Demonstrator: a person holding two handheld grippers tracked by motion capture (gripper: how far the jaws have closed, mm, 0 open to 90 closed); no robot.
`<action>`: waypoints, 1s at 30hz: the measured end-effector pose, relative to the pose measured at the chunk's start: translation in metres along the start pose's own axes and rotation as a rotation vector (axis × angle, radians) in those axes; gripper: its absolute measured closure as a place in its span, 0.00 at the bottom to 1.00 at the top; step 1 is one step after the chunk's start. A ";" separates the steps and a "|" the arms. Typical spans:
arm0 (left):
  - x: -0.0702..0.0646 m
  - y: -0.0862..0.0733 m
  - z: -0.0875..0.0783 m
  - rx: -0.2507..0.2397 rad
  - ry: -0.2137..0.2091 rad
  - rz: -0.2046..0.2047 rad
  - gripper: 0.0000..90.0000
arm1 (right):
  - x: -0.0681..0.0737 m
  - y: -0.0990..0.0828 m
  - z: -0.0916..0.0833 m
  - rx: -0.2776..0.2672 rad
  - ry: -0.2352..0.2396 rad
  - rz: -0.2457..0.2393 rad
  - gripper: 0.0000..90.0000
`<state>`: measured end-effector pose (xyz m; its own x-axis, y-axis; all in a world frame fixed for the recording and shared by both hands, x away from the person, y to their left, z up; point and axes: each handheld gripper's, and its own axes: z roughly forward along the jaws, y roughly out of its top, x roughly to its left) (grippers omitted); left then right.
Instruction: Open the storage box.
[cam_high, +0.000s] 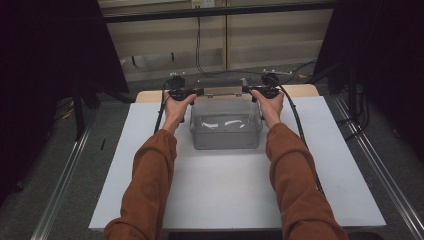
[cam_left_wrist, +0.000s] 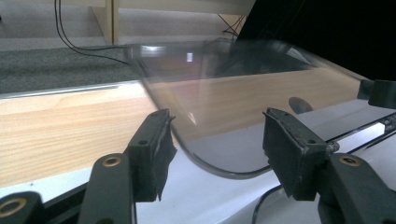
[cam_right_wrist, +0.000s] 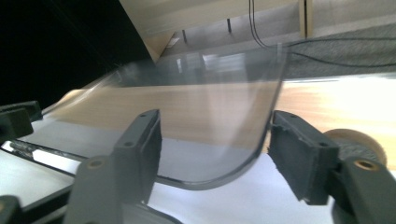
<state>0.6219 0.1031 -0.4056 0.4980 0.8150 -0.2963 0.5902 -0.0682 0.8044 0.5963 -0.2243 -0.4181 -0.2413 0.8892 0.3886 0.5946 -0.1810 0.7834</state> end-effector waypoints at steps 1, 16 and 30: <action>0.000 0.000 0.001 0.003 -0.001 0.007 0.47 | 0.001 0.000 0.000 0.001 -0.006 -0.010 0.36; -0.002 0.000 -0.004 -0.080 0.042 0.100 0.19 | 0.002 -0.001 -0.008 -0.069 -0.031 -0.116 0.19; -0.013 -0.008 -0.019 -0.131 0.035 0.131 0.08 | 0.010 -0.004 -0.026 -0.161 -0.020 -0.207 0.06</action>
<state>0.5988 0.1040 -0.3988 0.5412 0.8239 -0.1681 0.4324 -0.1012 0.8960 0.5717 -0.2257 -0.4044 -0.3287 0.9223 0.2033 0.4041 -0.0572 0.9129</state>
